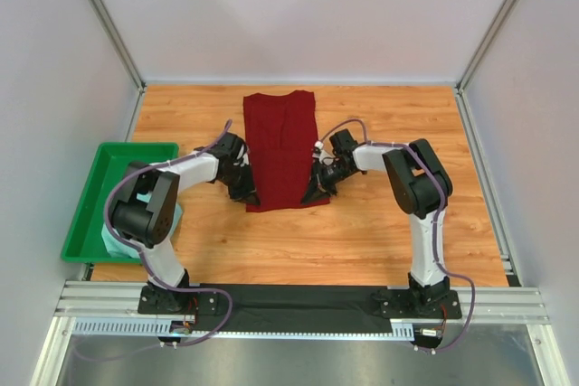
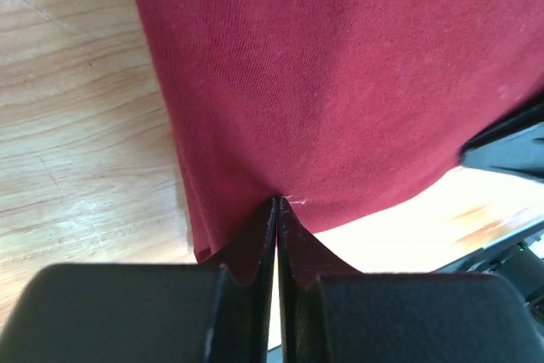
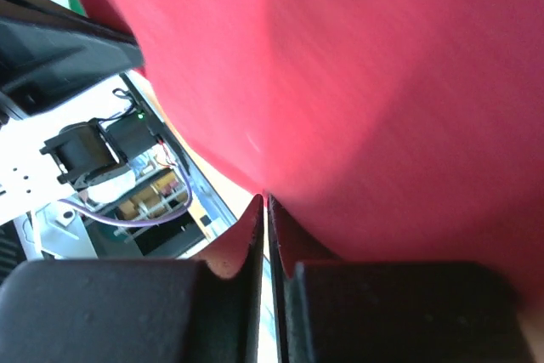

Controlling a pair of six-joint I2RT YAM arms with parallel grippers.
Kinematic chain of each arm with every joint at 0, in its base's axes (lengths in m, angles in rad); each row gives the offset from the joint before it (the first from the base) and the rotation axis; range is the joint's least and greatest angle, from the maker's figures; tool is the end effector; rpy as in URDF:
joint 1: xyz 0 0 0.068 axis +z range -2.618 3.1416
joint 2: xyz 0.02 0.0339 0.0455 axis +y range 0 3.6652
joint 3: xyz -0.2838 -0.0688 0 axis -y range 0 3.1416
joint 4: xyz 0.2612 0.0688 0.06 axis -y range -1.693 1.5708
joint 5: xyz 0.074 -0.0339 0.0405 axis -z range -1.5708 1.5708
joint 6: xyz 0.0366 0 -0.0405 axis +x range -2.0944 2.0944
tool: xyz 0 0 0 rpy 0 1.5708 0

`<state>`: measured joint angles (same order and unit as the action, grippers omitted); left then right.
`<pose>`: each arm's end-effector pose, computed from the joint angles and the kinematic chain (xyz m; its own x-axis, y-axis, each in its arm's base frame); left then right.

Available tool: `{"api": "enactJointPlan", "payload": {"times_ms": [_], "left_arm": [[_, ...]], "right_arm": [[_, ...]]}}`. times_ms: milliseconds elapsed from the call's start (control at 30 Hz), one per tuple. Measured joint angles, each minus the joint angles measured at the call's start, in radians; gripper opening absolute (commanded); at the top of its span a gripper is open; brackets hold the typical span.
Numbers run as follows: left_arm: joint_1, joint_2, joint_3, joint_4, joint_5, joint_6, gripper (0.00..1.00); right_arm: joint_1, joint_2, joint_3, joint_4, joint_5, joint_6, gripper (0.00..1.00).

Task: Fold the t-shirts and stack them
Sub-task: Fold the tshirt

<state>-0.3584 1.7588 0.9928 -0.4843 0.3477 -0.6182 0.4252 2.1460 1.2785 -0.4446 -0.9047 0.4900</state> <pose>0.3112 -0.1299 0.1516 -0.9737 -0.2171 -0.0693 -0.1644 0.8797 -0.4461 0.3651 0.1969 0.0978 -0.9832 -0.1260 0.1320 0.0279 0.6111 0.7910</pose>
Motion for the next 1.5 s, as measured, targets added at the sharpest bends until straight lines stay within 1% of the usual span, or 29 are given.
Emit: {"api": "enactJointPlan", "payload": {"times_ms": [133,200,233,300,400,467,533,600,633,667,733,767,800,833,900,933,967,1033,1100,1200,1267,1400,1467,1500], "left_arm": [[-0.001,-0.051,-0.044,-0.003,-0.008,0.000,0.10],[-0.004,-0.112,-0.082,-0.037,-0.019,0.000,0.14],[-0.006,-0.151,-0.095,-0.061,-0.025,-0.001,0.18],[-0.009,-0.221,-0.100,-0.098,-0.029,-0.002,0.20],[-0.012,-0.280,-0.068,-0.105,-0.028,-0.004,0.20],[-0.013,-0.261,-0.032,-0.099,-0.028,-0.002,0.19],[-0.011,-0.226,-0.032,-0.069,-0.033,-0.001,0.18],[-0.005,-0.188,-0.069,-0.035,-0.037,-0.003,0.14],[0.000,-0.161,-0.095,-0.023,-0.037,-0.005,0.11],[0.007,-0.131,-0.122,-0.013,-0.037,-0.006,0.09],[0.027,-0.113,-0.146,-0.004,0.021,-0.024,0.09],[0.028,-0.129,-0.159,0.005,0.023,-0.024,0.11],[0.026,-0.150,-0.172,0.003,0.015,-0.023,0.13],[0.023,-0.186,-0.191,-0.006,-0.002,-0.021,0.24],[0.013,-0.293,-0.216,-0.071,-0.051,-0.018,0.35],[0.012,-0.364,-0.220,-0.112,-0.075,-0.015,0.43],[0.012,-0.441,-0.219,-0.148,-0.098,-0.019,0.46],[0.012,-0.586,-0.219,-0.187,-0.129,-0.037,0.47],[0.013,-0.682,-0.229,-0.193,-0.145,-0.064,0.48],[0.018,-0.734,-0.300,-0.141,-0.135,-0.137,0.47],[0.023,-0.698,-0.370,-0.093,-0.127,-0.192,0.48],[0.029,-0.575,-0.454,-0.043,-0.126,-0.277,0.48],[0.032,-0.539,-0.464,-0.029,-0.127,-0.319,0.48],[0.032,-0.530,-0.465,-0.025,-0.127,-0.342,0.49]], "right_arm": [[-0.047,-0.089,-0.105,-0.027,0.024,-0.026,0.08],[-0.061,-0.138,-0.144,-0.061,0.041,-0.031,0.10],[-0.065,-0.167,-0.158,-0.075,0.045,-0.031,0.11],[-0.063,-0.201,-0.164,-0.080,0.051,-0.029,0.12],[-0.060,-0.210,-0.140,-0.071,0.053,-0.020,0.13],[-0.059,-0.180,-0.117,-0.043,0.047,-0.006,0.15],[-0.060,-0.141,-0.103,-0.021,0.050,0.003,0.16],[-0.063,-0.101,-0.109,-0.004,0.056,0.006,0.18],[-0.066,-0.091,-0.120,0.002,0.039,0.014,0.19],[-0.070,-0.092,-0.137,0.016,0.023,0.019,0.22],[-0.076,-0.121,-0.178,0.024,0.014,0.019,0.28],[-0.077,-0.147,-0.207,0.023,0.022,0.018,0.35],[-0.078,-0.174,-0.231,0.019,0.032,0.013,0.38],[-0.078,-0.239,-0.275,-0.007,0.067,0.004,0.47],[-0.078,-0.314,-0.309,-0.048,0.110,-0.011,0.57],[-0.077,-0.370,-0.325,-0.076,0.146,-0.016,0.61],[-0.077,-0.426,-0.338,-0.098,0.180,-0.019,0.65],[-0.077,-0.528,-0.368,-0.095,0.245,-0.010,0.68],[-0.077,-0.589,-0.410,-0.064,0.283,0.024,0.69],[-0.077,-0.603,-0.509,0.066,0.329,0.112,0.70],[-0.077,-0.582,-0.564,0.122,0.336,0.178,0.68],[-0.072,-0.544,-0.550,0.193,0.333,0.238,0.64],[-0.066,-0.534,-0.546,0.215,0.348,0.264,0.56],[-0.063,-0.534,-0.546,0.219,0.363,0.280,0.55]]}}
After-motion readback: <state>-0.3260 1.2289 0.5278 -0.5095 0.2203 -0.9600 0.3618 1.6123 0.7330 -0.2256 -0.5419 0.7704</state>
